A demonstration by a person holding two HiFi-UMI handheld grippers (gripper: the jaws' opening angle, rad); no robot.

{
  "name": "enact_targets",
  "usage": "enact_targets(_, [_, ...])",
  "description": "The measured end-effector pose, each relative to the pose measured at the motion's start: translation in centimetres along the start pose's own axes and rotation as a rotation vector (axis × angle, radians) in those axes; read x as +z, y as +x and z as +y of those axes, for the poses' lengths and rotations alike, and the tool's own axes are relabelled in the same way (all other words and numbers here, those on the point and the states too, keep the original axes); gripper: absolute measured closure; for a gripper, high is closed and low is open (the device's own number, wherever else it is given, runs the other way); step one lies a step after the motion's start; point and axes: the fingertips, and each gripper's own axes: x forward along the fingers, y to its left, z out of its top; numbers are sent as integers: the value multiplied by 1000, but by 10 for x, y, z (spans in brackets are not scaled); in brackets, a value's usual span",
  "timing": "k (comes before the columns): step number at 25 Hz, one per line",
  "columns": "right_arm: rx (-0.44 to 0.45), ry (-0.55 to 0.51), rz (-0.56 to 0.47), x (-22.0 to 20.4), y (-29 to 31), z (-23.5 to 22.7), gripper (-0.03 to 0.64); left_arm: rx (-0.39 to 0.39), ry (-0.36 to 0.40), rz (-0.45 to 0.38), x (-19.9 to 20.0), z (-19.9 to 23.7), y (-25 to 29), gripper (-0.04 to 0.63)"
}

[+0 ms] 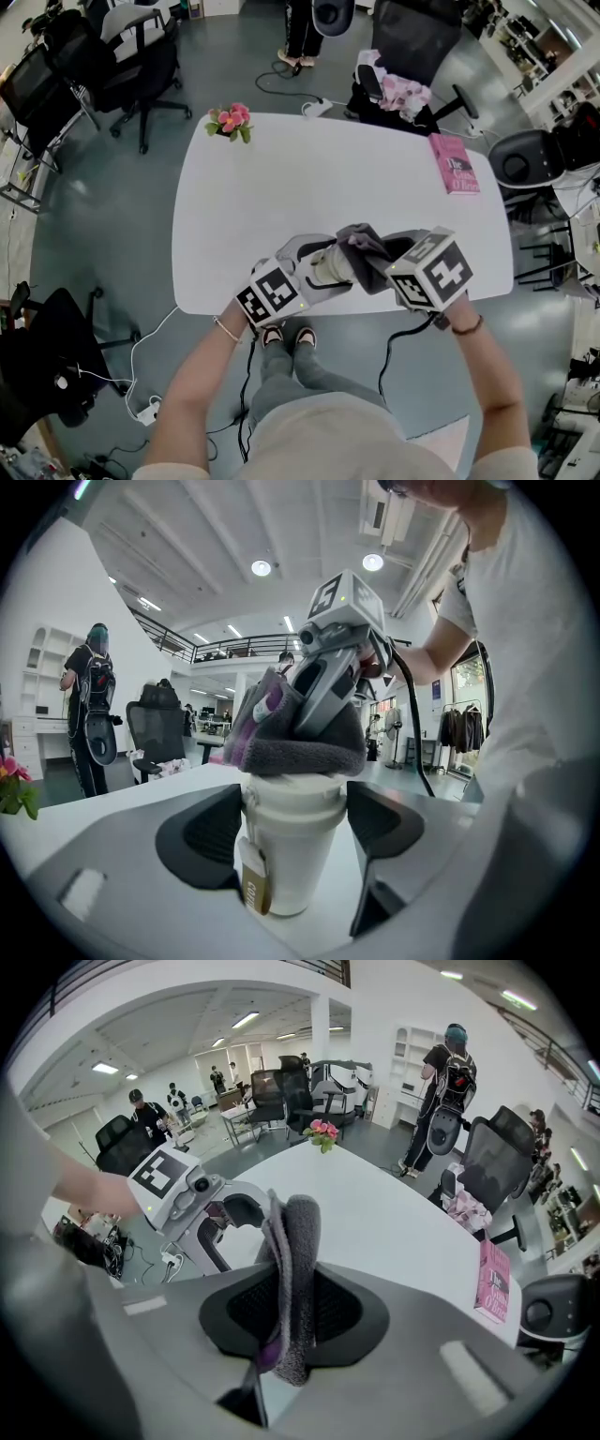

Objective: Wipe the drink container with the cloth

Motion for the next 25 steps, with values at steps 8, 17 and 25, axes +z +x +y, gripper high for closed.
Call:
enact_targets(8, [-40, 31, -6, -5, -6, -18, 548, -10, -1, 0, 2, 1, 4, 242])
enact_targets(17, [-120, 50, -3, -13, -15, -45, 548, -11, -3, -1, 2, 4, 4, 242])
enact_targets(25, [-136, 75, -23, -18, -29, -48, 548, -7, 2, 3, -1, 1, 0, 242])
